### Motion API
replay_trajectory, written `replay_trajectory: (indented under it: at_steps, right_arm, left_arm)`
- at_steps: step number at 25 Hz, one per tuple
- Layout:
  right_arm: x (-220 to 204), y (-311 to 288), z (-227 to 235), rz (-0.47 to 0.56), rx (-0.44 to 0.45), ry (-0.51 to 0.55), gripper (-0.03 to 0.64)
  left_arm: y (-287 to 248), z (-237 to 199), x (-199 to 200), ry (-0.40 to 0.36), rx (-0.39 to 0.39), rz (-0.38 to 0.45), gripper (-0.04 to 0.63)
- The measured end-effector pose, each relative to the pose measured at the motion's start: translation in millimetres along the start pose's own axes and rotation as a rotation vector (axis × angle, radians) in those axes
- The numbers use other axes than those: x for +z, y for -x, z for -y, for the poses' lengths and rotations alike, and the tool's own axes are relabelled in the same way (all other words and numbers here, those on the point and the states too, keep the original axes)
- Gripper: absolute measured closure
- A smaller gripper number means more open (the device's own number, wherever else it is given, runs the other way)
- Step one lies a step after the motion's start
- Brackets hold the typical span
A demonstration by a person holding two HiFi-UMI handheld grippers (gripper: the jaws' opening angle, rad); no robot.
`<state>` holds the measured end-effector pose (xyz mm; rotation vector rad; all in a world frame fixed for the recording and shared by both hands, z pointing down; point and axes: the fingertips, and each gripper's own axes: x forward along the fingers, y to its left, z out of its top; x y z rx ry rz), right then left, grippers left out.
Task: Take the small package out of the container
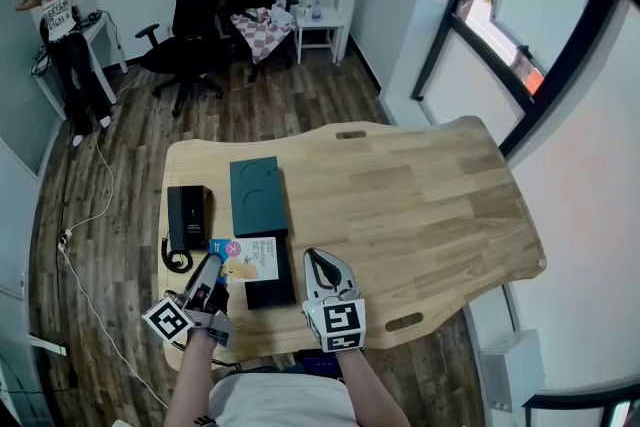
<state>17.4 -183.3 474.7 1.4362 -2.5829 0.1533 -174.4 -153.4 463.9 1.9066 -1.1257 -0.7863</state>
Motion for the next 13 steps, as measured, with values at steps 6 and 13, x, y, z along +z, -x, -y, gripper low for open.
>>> replay_trajectory:
  at_steps: [6,13]
  right_arm:
    - [3.2,2.6,4.1,0.007,-0.008,0.001,0.611]
    - [3.1,2.9,1.5,0.007,-0.010,-0.003,0.611]
  left_arm:
    - [-2.2,-0.4,-2.2,0.008,0.005,-0.005,0.499]
    - [-1.9,-3.1,1.2,0.008,0.011,0.000,0.500]
